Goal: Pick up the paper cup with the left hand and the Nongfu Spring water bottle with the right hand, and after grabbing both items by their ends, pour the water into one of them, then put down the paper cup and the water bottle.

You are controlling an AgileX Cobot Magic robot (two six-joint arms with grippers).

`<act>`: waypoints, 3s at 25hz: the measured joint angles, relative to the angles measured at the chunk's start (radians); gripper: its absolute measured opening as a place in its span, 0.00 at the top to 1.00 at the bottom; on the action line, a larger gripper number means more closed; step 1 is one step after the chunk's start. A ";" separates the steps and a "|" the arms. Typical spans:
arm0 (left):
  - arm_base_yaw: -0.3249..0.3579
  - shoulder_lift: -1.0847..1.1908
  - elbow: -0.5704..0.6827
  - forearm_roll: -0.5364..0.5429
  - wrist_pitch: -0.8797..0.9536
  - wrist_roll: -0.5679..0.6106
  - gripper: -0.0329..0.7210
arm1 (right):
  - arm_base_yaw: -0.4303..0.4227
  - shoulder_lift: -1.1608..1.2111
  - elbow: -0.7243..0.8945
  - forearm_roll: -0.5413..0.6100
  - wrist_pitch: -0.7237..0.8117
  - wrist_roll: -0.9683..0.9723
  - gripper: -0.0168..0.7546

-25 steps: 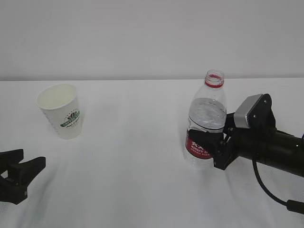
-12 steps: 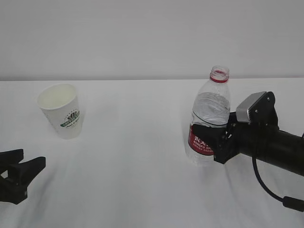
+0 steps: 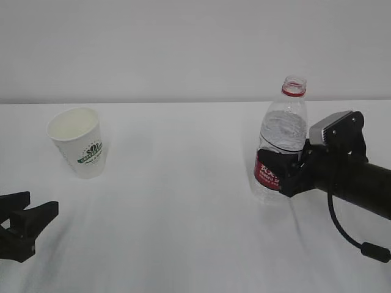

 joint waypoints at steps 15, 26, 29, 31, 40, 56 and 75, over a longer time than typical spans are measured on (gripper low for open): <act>0.000 0.000 0.000 -0.008 0.000 0.000 0.36 | 0.000 -0.071 0.021 0.208 0.107 -0.018 0.43; 0.000 0.000 0.000 -0.021 0.000 0.000 0.36 | 0.000 -0.121 0.215 0.493 -0.011 -0.059 0.43; 0.000 0.000 0.000 -0.041 0.000 0.000 0.36 | 0.000 -0.156 0.245 0.535 0.002 -0.071 0.43; 0.000 0.000 0.000 -0.048 0.000 0.000 0.36 | 0.000 -0.173 0.257 0.555 0.006 -0.076 0.43; 0.000 0.000 -0.017 -0.052 0.000 0.000 0.36 | 0.000 -0.232 0.315 0.637 0.006 -0.104 0.43; 0.000 0.042 -0.153 -0.102 -0.002 0.000 0.34 | 0.000 -0.256 0.339 0.680 0.006 -0.137 0.43; 0.000 0.299 -0.328 -0.042 -0.002 -0.013 0.13 | 0.000 -0.256 0.339 0.680 0.006 -0.147 0.43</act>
